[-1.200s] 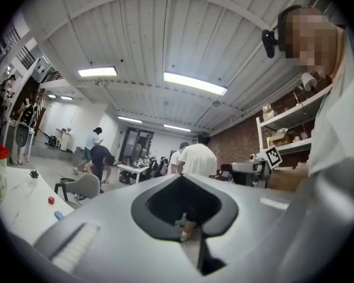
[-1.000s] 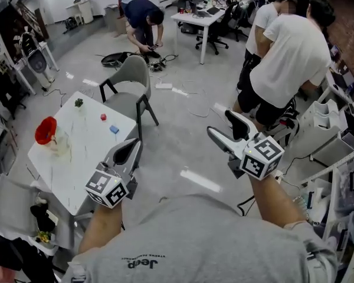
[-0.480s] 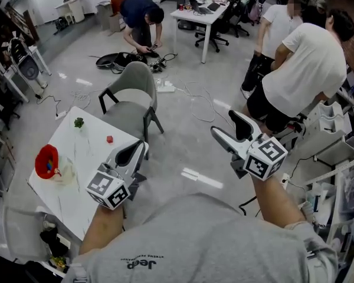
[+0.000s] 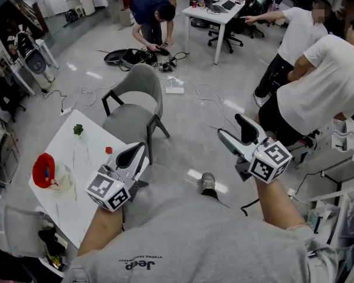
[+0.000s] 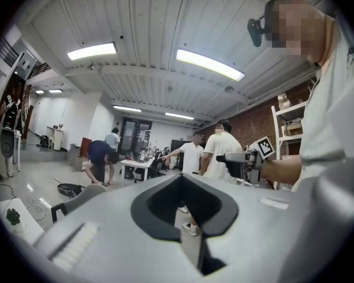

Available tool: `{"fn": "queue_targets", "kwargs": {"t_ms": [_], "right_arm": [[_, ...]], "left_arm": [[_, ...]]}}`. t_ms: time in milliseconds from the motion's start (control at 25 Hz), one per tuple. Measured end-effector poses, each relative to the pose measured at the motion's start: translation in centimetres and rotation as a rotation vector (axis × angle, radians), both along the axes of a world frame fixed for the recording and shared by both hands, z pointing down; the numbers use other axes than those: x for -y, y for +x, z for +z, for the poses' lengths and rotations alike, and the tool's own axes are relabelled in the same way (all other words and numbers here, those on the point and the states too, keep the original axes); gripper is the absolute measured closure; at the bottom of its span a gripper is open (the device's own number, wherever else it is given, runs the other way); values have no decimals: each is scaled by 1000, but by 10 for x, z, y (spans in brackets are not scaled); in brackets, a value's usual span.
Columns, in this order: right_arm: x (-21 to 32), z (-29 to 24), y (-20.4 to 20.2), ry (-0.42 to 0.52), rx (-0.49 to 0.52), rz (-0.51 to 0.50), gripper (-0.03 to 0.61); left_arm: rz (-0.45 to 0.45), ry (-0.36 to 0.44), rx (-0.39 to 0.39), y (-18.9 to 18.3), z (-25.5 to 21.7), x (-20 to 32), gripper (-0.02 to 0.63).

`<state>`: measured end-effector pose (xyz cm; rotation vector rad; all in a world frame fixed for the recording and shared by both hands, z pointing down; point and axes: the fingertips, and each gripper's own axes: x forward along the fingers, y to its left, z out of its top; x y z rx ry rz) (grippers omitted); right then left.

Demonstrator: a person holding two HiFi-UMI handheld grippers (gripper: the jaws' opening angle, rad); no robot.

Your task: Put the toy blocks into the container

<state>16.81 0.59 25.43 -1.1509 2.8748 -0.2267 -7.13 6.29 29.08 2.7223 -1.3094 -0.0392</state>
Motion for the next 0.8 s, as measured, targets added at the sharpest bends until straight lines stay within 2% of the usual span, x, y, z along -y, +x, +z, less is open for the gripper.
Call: {"fn": "queue_targets", "kwargs": {"t_ms": [160,480,640,800], "right_arm": [[78,7,15,3,23,-78,253],[231,17,36,7,-28,-253,253],[279,18,31,-10,-38,-310,253],[303,27,18,-21,-56,-341,253]], "left_arm": [[-94,23,23,17,2,59,563],[-266,15,-15,57,9,186,563],[-306,7,-22,66,9,228,563],[-329,-4,-6,62,9,255,563]]}}
